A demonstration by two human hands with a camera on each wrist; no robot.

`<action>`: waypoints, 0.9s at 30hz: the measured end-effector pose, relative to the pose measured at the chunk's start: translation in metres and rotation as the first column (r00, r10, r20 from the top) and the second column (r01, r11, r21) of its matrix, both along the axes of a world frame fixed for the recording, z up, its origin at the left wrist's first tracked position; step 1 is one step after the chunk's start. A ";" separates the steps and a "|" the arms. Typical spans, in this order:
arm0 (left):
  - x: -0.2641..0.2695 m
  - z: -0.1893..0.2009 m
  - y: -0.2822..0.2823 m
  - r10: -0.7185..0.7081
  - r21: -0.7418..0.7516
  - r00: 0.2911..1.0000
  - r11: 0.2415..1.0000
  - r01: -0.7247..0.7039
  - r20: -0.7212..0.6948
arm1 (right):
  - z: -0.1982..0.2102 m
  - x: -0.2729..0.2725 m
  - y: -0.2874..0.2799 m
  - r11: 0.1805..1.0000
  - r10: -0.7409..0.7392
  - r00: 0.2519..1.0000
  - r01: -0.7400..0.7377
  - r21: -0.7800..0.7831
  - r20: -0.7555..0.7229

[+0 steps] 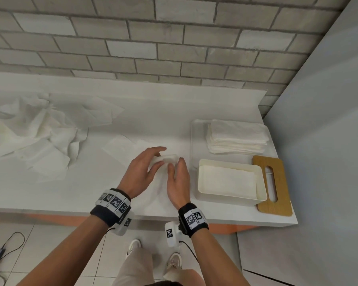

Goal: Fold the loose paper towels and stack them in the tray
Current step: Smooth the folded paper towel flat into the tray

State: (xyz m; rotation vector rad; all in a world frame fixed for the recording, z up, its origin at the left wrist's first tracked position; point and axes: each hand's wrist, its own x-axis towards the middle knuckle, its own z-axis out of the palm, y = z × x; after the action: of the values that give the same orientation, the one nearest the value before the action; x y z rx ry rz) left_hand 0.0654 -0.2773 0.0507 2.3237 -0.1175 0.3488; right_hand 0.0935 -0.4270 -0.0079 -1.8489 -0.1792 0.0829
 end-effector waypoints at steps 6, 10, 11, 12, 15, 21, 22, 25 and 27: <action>0.011 0.074 -0.008 0.021 -0.057 0.988 0.998 -0.012 0.155 | 0.073 -0.003 -0.037 0.997 0.057 0.997 -0.060 0.046 0.058; 0.016 0.100 -0.024 0.149 -0.344 0.985 0.933 -0.110 0.089 | 0.104 -0.006 -0.103 0.992 -0.025 0.999 0.028 0.121 -0.026; 0.019 0.099 -0.031 0.157 -0.372 0.984 0.921 -0.116 0.082 | 0.108 -0.007 -0.120 0.977 -0.080 0.996 0.087 0.194 -0.042; 0.021 0.096 -0.041 0.153 -0.381 0.986 0.918 -0.116 0.068 | 0.112 -0.007 -0.136 0.952 -0.146 0.988 0.154 0.263 -0.048; 0.031 0.069 -0.075 0.097 -0.373 0.995 0.922 -0.100 -0.029 | 0.109 -0.003 -0.176 0.889 -0.340 0.939 0.336 0.310 -0.043; 0.059 -0.017 -0.136 0.005 0.154 0.974 0.988 0.030 -0.227 | 0.047 0.012 -0.231 0.835 -0.356 0.920 0.392 -0.386 0.164; 0.060 -0.026 -0.141 -0.004 0.235 0.968 0.970 0.065 -0.252 | 0.039 0.013 -0.233 0.789 -0.304 0.932 0.362 -0.496 0.196; 0.058 -0.035 -0.144 -0.051 0.237 0.968 0.965 0.111 -0.246 | 0.028 0.016 -0.230 0.686 -0.219 0.952 0.305 -0.660 0.213; 0.055 -0.033 -0.133 -0.058 0.091 0.984 0.993 0.074 -0.167 | 0.028 0.019 -0.228 0.617 -0.202 0.958 0.286 -0.733 0.203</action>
State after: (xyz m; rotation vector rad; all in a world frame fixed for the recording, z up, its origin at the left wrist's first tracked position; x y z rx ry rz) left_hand 0.1204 -0.4108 0.0176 2.4278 -0.1330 0.1197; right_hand 0.1128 -0.6549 0.0196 -2.7197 0.0662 -0.1587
